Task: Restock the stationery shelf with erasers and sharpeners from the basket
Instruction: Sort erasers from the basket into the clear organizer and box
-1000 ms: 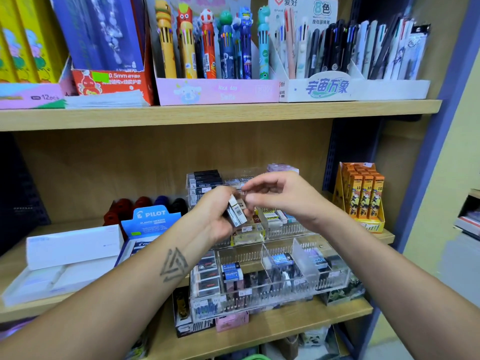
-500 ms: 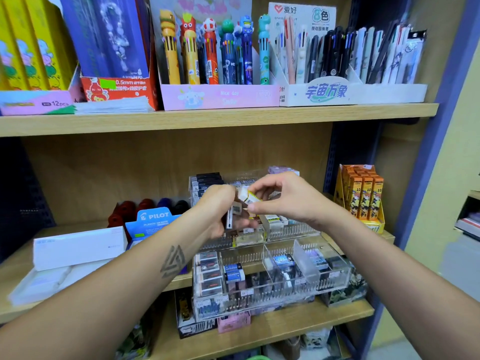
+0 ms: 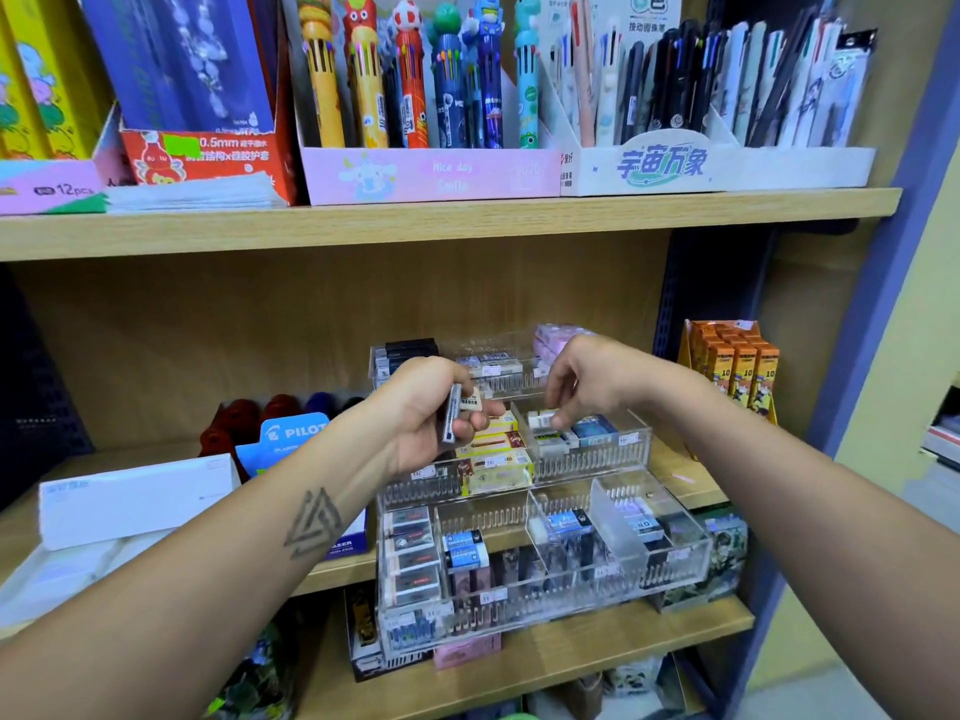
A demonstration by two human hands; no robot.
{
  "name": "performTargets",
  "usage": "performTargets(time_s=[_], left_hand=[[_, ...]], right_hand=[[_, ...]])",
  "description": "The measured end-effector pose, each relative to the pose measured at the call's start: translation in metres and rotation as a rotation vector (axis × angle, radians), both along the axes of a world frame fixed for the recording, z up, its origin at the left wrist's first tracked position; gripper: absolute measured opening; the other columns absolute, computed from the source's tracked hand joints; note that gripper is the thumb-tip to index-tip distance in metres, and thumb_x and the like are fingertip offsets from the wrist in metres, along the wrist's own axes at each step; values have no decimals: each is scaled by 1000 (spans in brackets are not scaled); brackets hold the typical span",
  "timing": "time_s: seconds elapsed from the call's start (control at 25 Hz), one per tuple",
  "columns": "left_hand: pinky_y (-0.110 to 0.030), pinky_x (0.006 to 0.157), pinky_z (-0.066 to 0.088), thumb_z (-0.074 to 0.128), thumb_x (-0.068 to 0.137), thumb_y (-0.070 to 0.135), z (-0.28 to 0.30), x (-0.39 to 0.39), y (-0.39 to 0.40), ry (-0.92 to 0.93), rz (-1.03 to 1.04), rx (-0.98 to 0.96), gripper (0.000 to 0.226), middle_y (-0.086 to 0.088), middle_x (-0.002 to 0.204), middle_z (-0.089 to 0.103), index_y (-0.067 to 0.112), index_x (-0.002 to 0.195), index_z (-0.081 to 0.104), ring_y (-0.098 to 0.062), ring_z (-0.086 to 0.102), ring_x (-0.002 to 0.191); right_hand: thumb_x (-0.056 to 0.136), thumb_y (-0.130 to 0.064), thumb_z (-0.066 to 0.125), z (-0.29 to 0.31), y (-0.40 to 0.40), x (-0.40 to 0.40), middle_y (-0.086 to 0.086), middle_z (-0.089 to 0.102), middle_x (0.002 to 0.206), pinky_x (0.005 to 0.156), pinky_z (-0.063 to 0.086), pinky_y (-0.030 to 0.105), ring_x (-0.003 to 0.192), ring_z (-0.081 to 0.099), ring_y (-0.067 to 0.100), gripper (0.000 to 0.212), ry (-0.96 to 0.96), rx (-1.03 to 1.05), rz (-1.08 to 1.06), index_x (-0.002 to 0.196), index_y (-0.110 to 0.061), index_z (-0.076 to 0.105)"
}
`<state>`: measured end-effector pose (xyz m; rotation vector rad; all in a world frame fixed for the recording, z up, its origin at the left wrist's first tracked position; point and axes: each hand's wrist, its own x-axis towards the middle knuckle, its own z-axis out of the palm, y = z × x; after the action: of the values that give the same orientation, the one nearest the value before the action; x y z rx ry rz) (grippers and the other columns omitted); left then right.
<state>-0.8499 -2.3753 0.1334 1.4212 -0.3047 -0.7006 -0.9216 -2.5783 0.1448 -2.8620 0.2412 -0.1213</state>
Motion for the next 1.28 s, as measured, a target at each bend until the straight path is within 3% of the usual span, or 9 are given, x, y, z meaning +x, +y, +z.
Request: performTargets(time_s=[0.12, 0.36, 0.52, 0.68, 0.88, 0.96, 1.04, 1.12, 1.28], left_hand=[[-18, 34, 34, 37, 93, -4, 0, -1, 0, 54, -54, -38, 23, -32, 103, 63, -2, 116, 41, -19, 46, 47], [-16, 29, 29, 42, 89, -4, -3, -4, -4, 83, -49, -80, 19, -13, 84, 40, 6, 104, 43, -16, 45, 41], [-16, 29, 30, 40, 86, -4, -1, -6, 1, 118, -65, -90, 22, -12, 82, 41, 6, 106, 44, -15, 45, 40], [-15, 31, 32, 40, 89, -1, -1, -11, 5, 110, -117, -76, 18, -11, 77, 45, 2, 100, 54, -15, 44, 48], [-17, 33, 32, 41, 88, 4, -2, -15, 10, 150, -154, -121, 21, -13, 69, 51, 4, 109, 45, -17, 45, 48], [-18, 34, 35, 45, 89, 2, -2, -17, 10, 116, -174, -128, 18, -15, 74, 54, 5, 106, 44, -19, 49, 52], [-19, 36, 35, 48, 87, -1, -4, -16, 9, 61, -176, -112, 14, -15, 79, 57, 3, 100, 50, -18, 51, 57], [-19, 37, 35, 46, 83, -3, -6, -17, 6, -3, -163, -87, 17, -13, 79, 55, 2, 96, 56, -16, 49, 57], [-22, 42, 34, 42, 82, -2, -8, -24, 4, -59, -120, -75, 17, -9, 77, 53, 7, 86, 56, -15, 46, 57]], right_hand=[[66, -25, 92, 6, -4, 2, -12, 70, 72, 58, 42, 15, 67, 64, 2, 20, 104, -19, 19, 76, -24, 74], [67, -25, 91, -3, 5, 7, -8, 73, 77, 55, 43, 13, 68, 63, 2, 21, 246, 9, 42, 82, -20, 77], [68, -16, 90, 5, 3, 3, -5, 73, 71, 51, 47, 13, 58, 66, 1, 18, 293, 135, 14, 79, -17, 77], [72, -4, 86, 2, 7, 10, 7, 76, 83, 58, 54, 19, 71, 72, 14, 19, 374, 147, -25, 88, -11, 78], [76, -3, 83, -10, 11, 5, 8, 75, 79, 62, 59, 29, 77, 74, 24, 11, 309, 147, -102, 79, -12, 78], [83, -12, 79, -5, 18, -2, 6, 76, 80, 66, 59, 31, 76, 73, 21, 7, 164, 108, -78, 79, -17, 77], [91, -17, 71, 3, 28, -12, 14, 76, 85, 67, 58, 30, 74, 72, 20, 9, -12, 471, -7, 92, -9, 75], [93, -17, 68, 7, 42, -25, 22, 74, 92, 72, 60, 31, 79, 71, 26, 25, 15, 889, 96, 109, 2, 67], [76, 4, 79, -9, 50, -30, 23, 73, 85, 78, 61, 35, 79, 70, 27, 36, -122, 894, 149, 110, 2, 67]])
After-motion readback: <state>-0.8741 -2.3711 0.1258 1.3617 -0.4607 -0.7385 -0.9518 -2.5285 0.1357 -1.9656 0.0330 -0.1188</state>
